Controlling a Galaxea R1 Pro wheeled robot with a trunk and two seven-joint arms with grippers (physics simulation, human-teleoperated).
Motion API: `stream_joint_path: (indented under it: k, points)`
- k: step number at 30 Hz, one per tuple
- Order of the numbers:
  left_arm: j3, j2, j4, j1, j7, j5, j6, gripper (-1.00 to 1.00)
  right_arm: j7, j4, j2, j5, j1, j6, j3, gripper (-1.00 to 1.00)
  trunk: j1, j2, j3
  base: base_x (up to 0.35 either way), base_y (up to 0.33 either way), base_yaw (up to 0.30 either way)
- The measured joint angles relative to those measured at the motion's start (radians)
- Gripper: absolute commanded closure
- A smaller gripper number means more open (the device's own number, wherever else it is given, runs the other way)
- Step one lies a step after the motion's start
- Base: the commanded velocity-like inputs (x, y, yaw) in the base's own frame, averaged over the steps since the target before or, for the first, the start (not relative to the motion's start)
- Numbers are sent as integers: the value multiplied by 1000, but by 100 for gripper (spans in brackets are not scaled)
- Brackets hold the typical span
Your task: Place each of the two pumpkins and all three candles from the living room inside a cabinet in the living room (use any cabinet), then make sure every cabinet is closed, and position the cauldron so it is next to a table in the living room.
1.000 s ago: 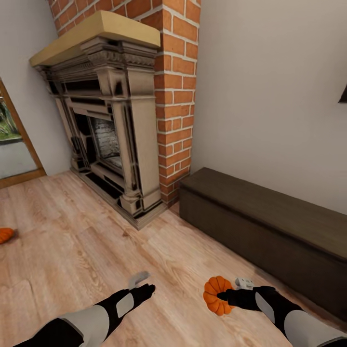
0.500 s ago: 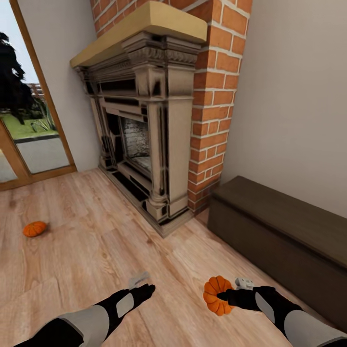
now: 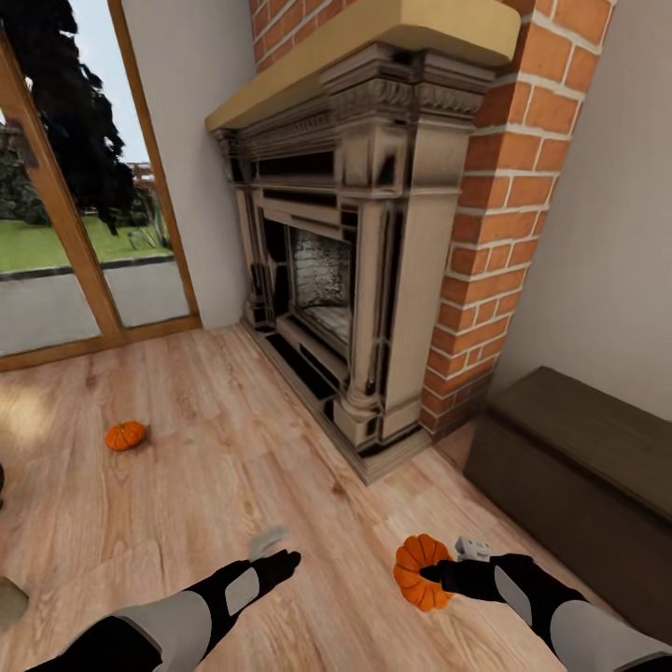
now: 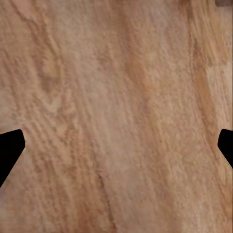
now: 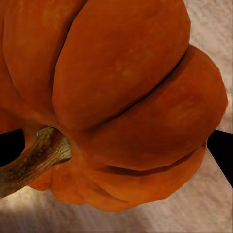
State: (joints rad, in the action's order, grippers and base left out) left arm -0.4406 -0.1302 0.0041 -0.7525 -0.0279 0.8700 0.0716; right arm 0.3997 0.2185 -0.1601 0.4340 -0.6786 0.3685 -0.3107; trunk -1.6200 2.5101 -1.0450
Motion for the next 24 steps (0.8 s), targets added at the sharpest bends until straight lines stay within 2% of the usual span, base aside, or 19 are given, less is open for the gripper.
stream_joint_path:
  k: [13, 24]
  points:
    - [0, -3, 0, 0, 0, 0, 0, -100, 0, 0, 0, 0, 0, 0, 0, 100, 0, 0, 0, 291, 105, 291]
    - [1, -9, 0, 0, 0, 0, -1, -100, 1, 0, 0, 0, 1, -1, 0, 100, 0, 0, 0, 285, 9, 291]
